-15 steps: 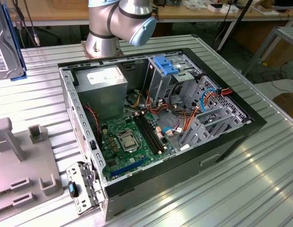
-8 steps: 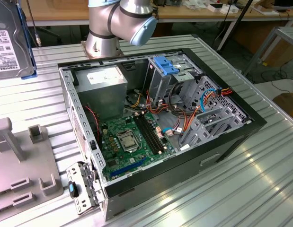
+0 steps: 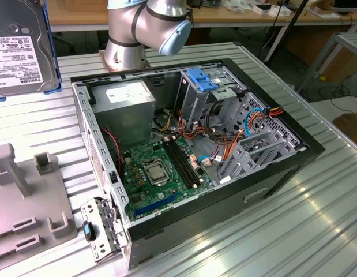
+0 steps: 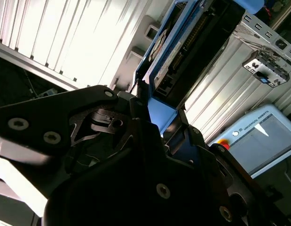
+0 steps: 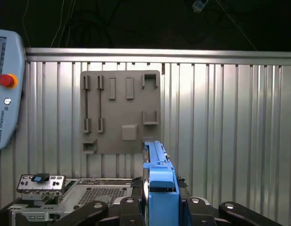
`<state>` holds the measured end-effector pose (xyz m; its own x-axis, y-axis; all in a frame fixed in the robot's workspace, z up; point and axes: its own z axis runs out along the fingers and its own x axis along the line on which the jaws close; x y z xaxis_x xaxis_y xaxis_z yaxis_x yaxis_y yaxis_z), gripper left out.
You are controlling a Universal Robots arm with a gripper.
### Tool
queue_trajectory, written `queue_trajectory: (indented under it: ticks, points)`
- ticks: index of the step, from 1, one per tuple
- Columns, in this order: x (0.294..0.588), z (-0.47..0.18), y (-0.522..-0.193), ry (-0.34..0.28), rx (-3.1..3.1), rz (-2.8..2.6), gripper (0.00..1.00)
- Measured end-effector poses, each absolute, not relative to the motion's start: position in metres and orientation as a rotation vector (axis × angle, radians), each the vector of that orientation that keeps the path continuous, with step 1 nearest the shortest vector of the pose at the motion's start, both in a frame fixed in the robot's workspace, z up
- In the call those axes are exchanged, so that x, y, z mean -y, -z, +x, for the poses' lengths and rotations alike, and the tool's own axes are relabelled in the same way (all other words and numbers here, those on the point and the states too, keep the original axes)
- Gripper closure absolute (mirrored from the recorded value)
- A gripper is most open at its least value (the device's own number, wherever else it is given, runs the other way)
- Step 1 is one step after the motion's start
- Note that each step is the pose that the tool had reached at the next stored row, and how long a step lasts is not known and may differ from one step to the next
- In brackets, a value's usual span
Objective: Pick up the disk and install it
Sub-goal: 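Pick up the disk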
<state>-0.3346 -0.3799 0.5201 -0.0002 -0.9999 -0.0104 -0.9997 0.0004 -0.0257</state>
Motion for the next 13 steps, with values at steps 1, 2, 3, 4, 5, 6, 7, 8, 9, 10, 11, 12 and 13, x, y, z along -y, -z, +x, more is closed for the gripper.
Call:
queue_trajectory:
  ticks: [1,2,3,4,5,6,7,8,9,10,11,12,13]
  points:
    - [0.380,-0.334,-0.520,0.017,-2.210,-2.197,0.63]
    - [0.380,-0.334,-0.520,0.017,-2.216,-2.190,0.63]
    - [0.380,-0.333,-0.519,0.017,-2.226,-2.180,0.63]
    - [0.380,-0.331,-0.519,0.017,-2.231,-2.175,0.63]
    - [0.380,-0.329,-0.519,0.017,-2.233,-2.173,0.63]
    - [0.380,-0.327,-0.518,0.017,-2.235,-2.171,0.63]
    - [0.380,-0.325,-0.518,0.017,-2.237,-2.170,0.63]
    - [0.380,-0.323,-0.518,0.017,-2.238,-2.168,0.63]
    - [0.380,-0.321,-0.518,0.017,-2.240,-2.166,0.63]
    - [0.380,-0.318,-0.518,0.017,-2.241,-2.165,0.63]
    - [0.380,-0.315,-0.518,0.017,-2.242,-2.164,0.63]
    - [0.380,-0.313,-0.518,0.017,-2.243,-2.163,0.63]
    - [0.380,-0.310,-0.518,0.017,-2.243,-2.163,0.63]
